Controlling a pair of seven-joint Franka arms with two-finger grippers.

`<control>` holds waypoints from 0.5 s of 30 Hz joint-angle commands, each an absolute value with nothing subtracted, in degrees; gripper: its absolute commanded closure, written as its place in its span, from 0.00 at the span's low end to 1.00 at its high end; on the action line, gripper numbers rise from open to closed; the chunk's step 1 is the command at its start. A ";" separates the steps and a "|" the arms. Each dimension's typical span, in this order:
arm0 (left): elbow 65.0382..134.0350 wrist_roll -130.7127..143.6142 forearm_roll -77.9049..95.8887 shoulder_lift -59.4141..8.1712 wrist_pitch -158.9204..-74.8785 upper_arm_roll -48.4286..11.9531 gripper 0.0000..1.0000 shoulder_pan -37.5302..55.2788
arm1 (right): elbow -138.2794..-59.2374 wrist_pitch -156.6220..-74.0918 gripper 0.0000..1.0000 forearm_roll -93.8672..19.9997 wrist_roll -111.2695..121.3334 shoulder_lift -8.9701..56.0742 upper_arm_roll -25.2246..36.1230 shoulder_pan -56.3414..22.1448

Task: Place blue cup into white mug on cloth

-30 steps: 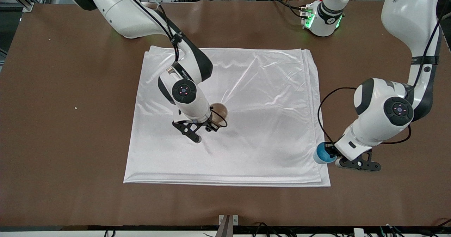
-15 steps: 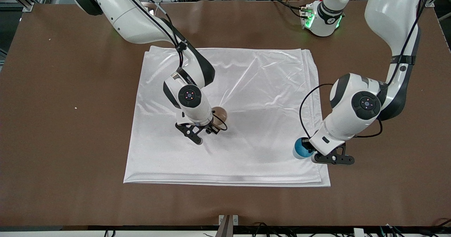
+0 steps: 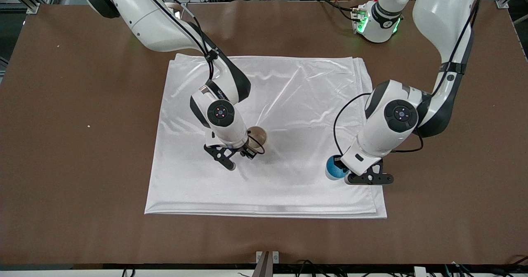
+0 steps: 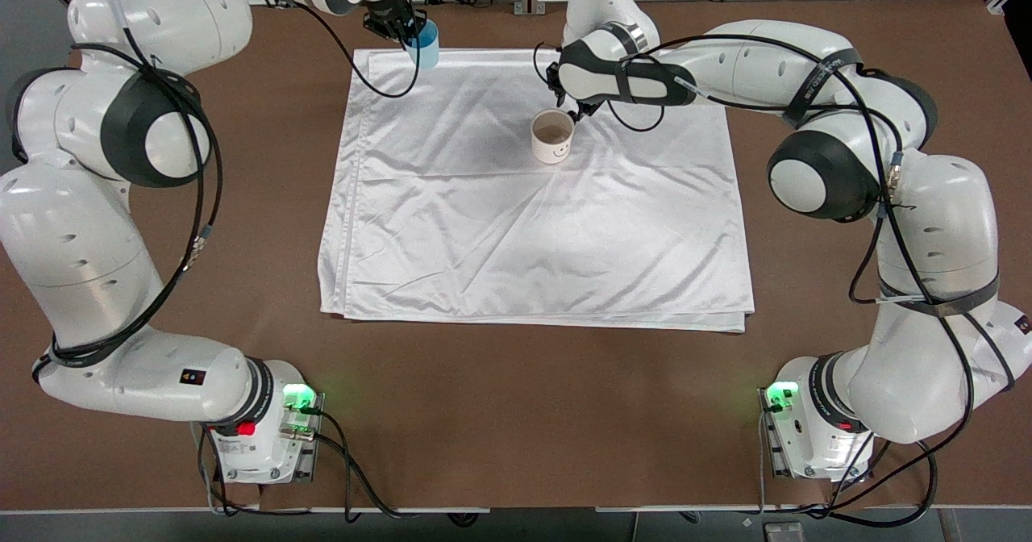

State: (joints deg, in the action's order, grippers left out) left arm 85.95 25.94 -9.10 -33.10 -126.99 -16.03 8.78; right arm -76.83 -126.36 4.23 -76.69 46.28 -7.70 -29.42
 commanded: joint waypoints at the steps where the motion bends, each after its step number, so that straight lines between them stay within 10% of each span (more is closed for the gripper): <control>1: 86.57 31.02 -10.28 -32.17 -126.39 -15.82 1.00 10.54 | -76.11 -125.51 0.00 5.62 -76.91 45.36 -7.82 -27.87; 15: 86.48 44.64 -10.20 -31.46 -125.86 -16.00 1.00 17.48 | -75.15 -122.96 0.00 5.54 -52.84 44.47 -7.82 -16.62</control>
State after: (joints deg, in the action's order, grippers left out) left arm 85.91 38.11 -9.10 -33.06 -126.98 -16.24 13.59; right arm -75.82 -124.89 4.46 -61.34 45.27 -7.19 -20.30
